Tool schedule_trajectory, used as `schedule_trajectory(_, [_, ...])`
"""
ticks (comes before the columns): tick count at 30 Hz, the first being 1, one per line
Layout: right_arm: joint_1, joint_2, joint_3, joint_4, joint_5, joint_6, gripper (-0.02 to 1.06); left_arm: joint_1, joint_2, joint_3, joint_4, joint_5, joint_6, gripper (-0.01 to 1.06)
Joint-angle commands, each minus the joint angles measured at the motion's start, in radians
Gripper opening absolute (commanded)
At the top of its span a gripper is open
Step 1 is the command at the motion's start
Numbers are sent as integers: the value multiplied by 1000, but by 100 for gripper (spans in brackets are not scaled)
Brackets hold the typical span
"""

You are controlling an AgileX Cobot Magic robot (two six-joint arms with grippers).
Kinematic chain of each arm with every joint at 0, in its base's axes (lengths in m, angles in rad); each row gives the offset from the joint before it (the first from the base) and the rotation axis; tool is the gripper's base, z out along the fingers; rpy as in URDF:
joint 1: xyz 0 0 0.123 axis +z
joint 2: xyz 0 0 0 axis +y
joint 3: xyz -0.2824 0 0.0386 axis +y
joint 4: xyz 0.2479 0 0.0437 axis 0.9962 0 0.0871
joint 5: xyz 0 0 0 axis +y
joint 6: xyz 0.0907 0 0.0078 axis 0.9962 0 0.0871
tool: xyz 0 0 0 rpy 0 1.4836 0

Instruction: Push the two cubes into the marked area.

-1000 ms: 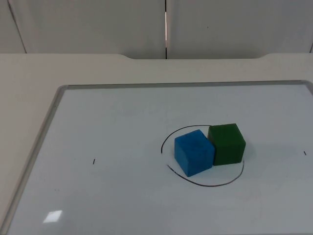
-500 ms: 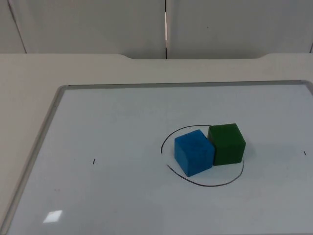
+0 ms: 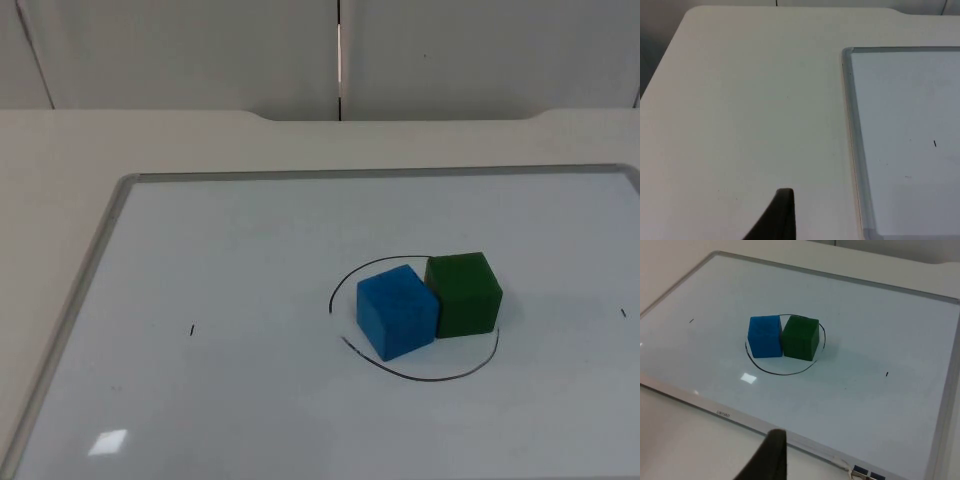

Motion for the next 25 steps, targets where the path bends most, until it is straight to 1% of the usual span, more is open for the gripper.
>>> schedule_trajectory(1, [6,-4,0,2,-5,-12,105,3,-4,5,0,-12,-5,105])
schedule_trajectory(6, [-15,-4,0,2,-5,-12,105,3,-4,5,0,-12,-5,105])
schedule_trajectory(10, [-106,-4,0,2,-5,-12,105,3,-4,5,0,-12,-5,105])
schedule_trajectory(11, [-106,-4,0,2,-5,-12,105,3,-4,5,0,-12,-5,105])
schedule_trajectory(13, [-160,-4,0,2,-5,-12,105,3,-4,5,0,-12,-5,105])
schedule_trajectory(14, [-201,-4,0,2,-5,-12,105,3,-4,5,0,-12,-5,105])
schedule_trajectory(17, [-256,-4,0,4,-5,-12,105,3,-4,5,0,-12,-5,105])
schedule_trajectory(18, [-256,-4,0,4,-5,-12,105,3,-4,5,0,-12,-5,105])
schedule_trajectory(21, [-299,-4,0,4,-5,-12,105,3,-4,5,0,-12,-5,105])
schedule_trajectory(25, [-334,-4,0,4,-5,-12,105,3,-4,5,0,-12,-5,105])
